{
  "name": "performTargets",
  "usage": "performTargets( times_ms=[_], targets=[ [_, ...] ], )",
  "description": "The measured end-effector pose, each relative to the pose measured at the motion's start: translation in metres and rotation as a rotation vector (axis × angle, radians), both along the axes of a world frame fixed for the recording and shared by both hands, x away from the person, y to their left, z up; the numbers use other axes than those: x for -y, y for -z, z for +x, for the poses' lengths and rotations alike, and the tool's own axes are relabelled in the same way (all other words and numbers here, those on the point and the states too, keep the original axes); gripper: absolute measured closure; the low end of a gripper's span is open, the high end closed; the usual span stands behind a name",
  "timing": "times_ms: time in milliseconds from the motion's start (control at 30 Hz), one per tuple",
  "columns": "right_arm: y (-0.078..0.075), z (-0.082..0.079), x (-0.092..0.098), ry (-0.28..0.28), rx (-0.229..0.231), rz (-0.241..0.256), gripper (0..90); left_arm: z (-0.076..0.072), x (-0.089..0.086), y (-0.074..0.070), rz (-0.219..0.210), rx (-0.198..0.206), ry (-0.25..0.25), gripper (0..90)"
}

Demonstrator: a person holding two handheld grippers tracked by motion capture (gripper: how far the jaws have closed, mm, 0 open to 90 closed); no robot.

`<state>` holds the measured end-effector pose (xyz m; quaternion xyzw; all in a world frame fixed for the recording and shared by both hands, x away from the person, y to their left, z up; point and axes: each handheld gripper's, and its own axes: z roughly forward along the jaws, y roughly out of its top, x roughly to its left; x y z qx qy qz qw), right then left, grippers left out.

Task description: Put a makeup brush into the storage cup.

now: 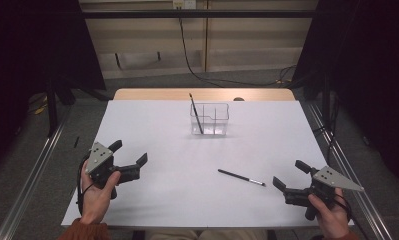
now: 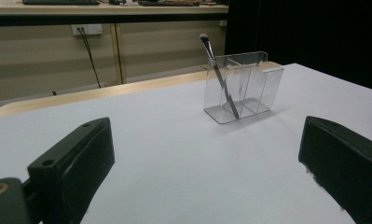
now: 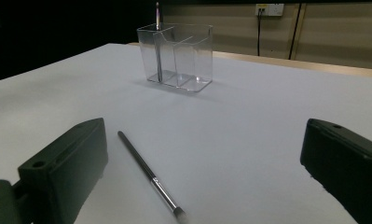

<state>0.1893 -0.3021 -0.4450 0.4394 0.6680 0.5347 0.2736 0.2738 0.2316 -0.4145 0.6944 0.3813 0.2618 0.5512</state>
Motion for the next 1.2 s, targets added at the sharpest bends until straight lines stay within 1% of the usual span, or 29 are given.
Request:
performTargets(
  times_ms=[33, 100, 133, 200, 267, 333, 367, 400, 433, 533, 700, 733, 767, 833, 1000, 1033, 1100, 1167, 1200],
  targets=[
    [0.000, 0.000, 0.000, -0.003, 0.001, -0.003, 0.2, -0.004, -0.002, 0.001, -0.001, 0.002, 0.006, 3.4],
    [0.000, 0.001, -0.001, -0.002, -0.001, -0.001, 0.2, -0.010, -0.006, 0.002, 0.009, 0.005, 0.008, 3.5],
    [0.000, 0.000, -0.001, -0.001, -0.001, 0.000, 0.2, -0.014, -0.008, 0.003, 0.014, 0.003, 0.006, 3.3],
    [0.000, 0.000, 0.000, -0.001, 0.000, 0.000, 0.2, -0.019, -0.011, 0.005, 0.010, 0.003, -0.002, 3.2],
    [0.000, -0.001, 0.000, 0.005, 0.000, 0.006, 0.2, -0.023, -0.015, 0.007, 0.005, -0.003, -0.013, 3.0],
    [0.000, -0.001, 0.000, 0.001, 0.003, 0.001, 0.1, -0.028, -0.017, 0.010, -0.003, -0.012, -0.023, 2.9],
    [0.000, -0.001, -0.001, -0.002, 0.002, 0.002, 0.1, -0.029, -0.018, 0.011, 0.004, -0.014, -0.020, 3.0],
    [0.000, -0.001, -0.001, -0.001, 0.002, 0.002, 0.2, -0.030, -0.019, 0.012, 0.002, -0.022, -0.016, 2.9],
    [0.000, -0.001, 0.000, -0.001, 0.003, 0.001, 0.1, -0.032, -0.021, 0.012, 0.000, -0.036, -0.005, 2.9],
    [0.000, -0.001, 0.000, 0.000, 0.004, 0.004, 0.1, -0.034, -0.023, 0.012, 0.000, -0.036, -0.019, 2.7],
    [0.000, -0.001, -0.001, -0.007, 0.003, 0.001, 0.1, -0.035, -0.022, 0.015, 0.009, -0.050, -0.004, 2.4],
    [0.000, -0.001, 0.000, -0.007, 0.004, 0.001, 0.2, -0.035, -0.022, 0.016, 0.020, -0.052, -0.003, 2.3],
    [0.000, -0.001, 0.000, -0.005, 0.005, 0.001, 0.2, -0.035, -0.022, 0.016, 0.019, -0.055, -0.002, 2.3],
    [-0.001, -0.001, 0.000, -0.007, 0.008, 0.001, 0.2, -0.035, -0.022, 0.016, 0.008, -0.048, -0.004, 2.3],
    [-0.001, 0.000, 0.000, -0.009, 0.008, -0.011, 0.2, -0.037, -0.023, 0.017, 0.009, -0.051, -0.008, 2.3],
    [-0.001, 0.000, -0.001, -0.005, 0.007, -0.003, 0.3, -0.038, -0.023, 0.017, 0.004, -0.053, -0.007, 2.3],
    [-0.001, 0.000, -0.001, -0.014, 0.014, -0.006, 0.0, -0.039, -0.024, 0.017, 0.005, -0.041, -0.008, 2.3],
    [-0.001, 0.000, -0.002, -0.024, 0.015, -0.020, 0.0, -0.040, -0.024, 0.017, 0.006, -0.040, -0.011, 2.3],
    [-0.002, 0.001, -0.003, -0.019, 0.012, -0.014, 0.0, -0.041, -0.023, 0.017, 0.003, -0.039, -0.008, 2.3]
  ],
)
